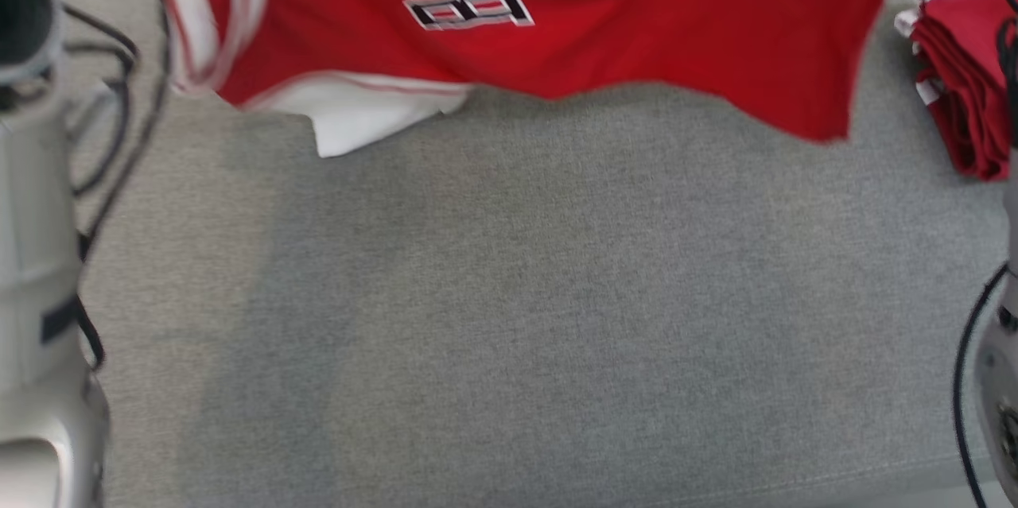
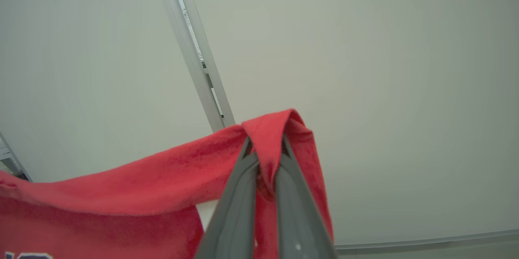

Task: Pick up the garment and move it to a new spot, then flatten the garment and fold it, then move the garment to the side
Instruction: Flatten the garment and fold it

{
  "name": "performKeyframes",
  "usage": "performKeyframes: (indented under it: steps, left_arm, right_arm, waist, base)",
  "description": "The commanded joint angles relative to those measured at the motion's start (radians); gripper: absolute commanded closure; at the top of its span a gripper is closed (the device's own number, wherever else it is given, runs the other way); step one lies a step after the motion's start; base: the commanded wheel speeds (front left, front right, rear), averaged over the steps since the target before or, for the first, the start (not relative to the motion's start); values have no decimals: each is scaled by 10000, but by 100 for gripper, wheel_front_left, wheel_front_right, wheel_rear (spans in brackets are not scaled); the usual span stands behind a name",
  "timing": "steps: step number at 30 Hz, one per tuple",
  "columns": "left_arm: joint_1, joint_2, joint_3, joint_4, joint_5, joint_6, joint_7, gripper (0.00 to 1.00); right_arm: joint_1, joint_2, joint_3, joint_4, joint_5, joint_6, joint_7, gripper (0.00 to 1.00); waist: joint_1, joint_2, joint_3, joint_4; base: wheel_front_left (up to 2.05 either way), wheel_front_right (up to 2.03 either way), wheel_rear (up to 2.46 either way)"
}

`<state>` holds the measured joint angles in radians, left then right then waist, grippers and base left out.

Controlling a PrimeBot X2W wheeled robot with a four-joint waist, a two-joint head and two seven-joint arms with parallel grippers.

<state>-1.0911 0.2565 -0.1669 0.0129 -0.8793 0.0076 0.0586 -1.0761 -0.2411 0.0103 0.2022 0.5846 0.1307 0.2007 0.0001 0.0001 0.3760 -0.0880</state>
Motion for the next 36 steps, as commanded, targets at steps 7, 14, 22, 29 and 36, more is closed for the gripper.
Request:
performKeyframes:
  steps: [7,14,22,29,36]
  left_arm:
    - [-2225,427,-244,1481,1807,-682,-1926,100]
    - [-2395,-167,-251,1404,1539,-1219,-3090,100]
    - [1838,-933,-354,620,1137,-1397,-3238,100]
    - [6135,-1538,-316,-166,437,-1396,-3234,100]
    - [9217,-1562,-865,157,-1085,-1398,-3234,100]
  right_arm:
    - [-2066,1150,-651,1866,-1205,-3,-2444,100]
    - [-1986,847,-93,2660,-2122,-3,-3832,100]
    - [73,-277,1507,4146,-2550,-4,-3706,100]
    - [1982,-1189,2130,4374,-1719,-6,-3056,100]
    - [4041,-1798,2137,3832,-1275,-11,-1441,100]
  waist:
    - [-1,-1,1938,-1116]
    - [-1,-1,1890,-845]
    - [-1,-1,1401,-14]
    - [-1,-1,397,615]
    - [-1,-1,-646,855]
  base:
    - [0,0,0]
    - [0,0,0]
    - [0,0,0]
    - [0,0,0]
    - [0,0,0]
